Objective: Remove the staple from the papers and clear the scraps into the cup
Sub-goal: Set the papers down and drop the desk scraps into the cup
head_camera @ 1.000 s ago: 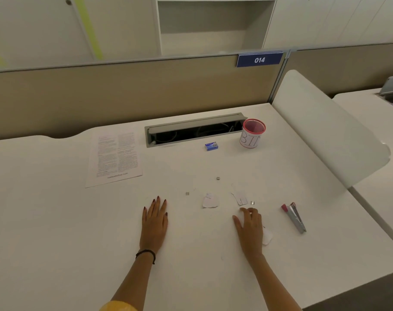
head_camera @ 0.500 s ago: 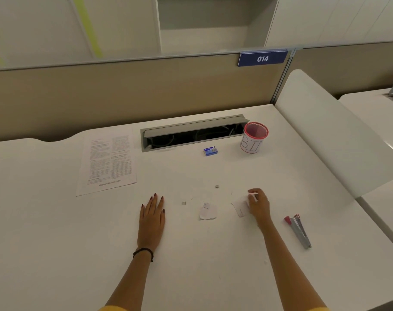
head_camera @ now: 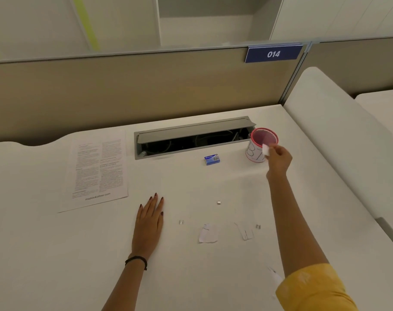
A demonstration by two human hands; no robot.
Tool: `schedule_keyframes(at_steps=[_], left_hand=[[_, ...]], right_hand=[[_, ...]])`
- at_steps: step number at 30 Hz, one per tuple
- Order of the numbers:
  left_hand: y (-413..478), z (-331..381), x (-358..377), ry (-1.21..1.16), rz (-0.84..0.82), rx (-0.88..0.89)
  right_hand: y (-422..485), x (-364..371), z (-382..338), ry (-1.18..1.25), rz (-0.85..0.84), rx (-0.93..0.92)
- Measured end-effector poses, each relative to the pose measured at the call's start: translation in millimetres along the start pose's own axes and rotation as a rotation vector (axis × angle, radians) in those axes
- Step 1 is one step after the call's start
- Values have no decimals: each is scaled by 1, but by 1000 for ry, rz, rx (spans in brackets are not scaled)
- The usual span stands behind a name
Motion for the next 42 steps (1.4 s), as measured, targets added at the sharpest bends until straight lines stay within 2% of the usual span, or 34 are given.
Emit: schedule_keyframes(at_steps=[3, 6, 9, 12, 14, 17, 18, 20, 22, 28, 30, 35, 39, 42], left_hand=[[8, 1, 1, -2, 10, 6], [11, 1, 2, -5, 10, -1], [11, 0, 2, -14, 18, -5], [11, 0, 1, -22, 22, -5], [11, 0, 0, -20, 25, -7], [10, 1, 0, -17, 25, -12], [11, 1, 0, -18, 24, -16], [10, 2, -1, -19, 29, -17], [9, 1, -1, -20, 26, -20], [4, 1, -3, -28, 26, -23], [-1, 2, -5, -29, 25, -19], [-12, 4, -5, -9, 12, -37], [-21, 4, -5, 4, 1, -69], [-25, 3, -4, 16, -4, -70]], right_hand=[[14, 13, -31, -86, 95, -193], [18, 27, -50, -309, 91, -432], [24, 50, -36, -556, -89, -533], [27, 64, -9, -745, -307, -470], [21, 61, -12, -741, -308, -519], [-8, 45, -37, -645, -212, -765], [-18, 42, -39, -595, -211, -794], [-40, 36, -34, -494, -304, -811], [-62, 36, -18, -444, -477, -807], [-141, 27, 48, -673, -1061, -501], [-167, 19, 66, -726, -1188, -452], [-202, 4, 91, -728, -1218, -387], [-225, -6, 99, -782, -1242, -473], [-229, -11, 101, -796, -1194, -512]])
Point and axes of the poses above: each hand's wrist, its own y-axis towards the middle knuckle, its own x-axis out of the palm, z = x × y, the point moved 7 cm from there along y, towards the middle knuckle, and after that the axes turned 10 degrees about z, right-handed, at the moved point
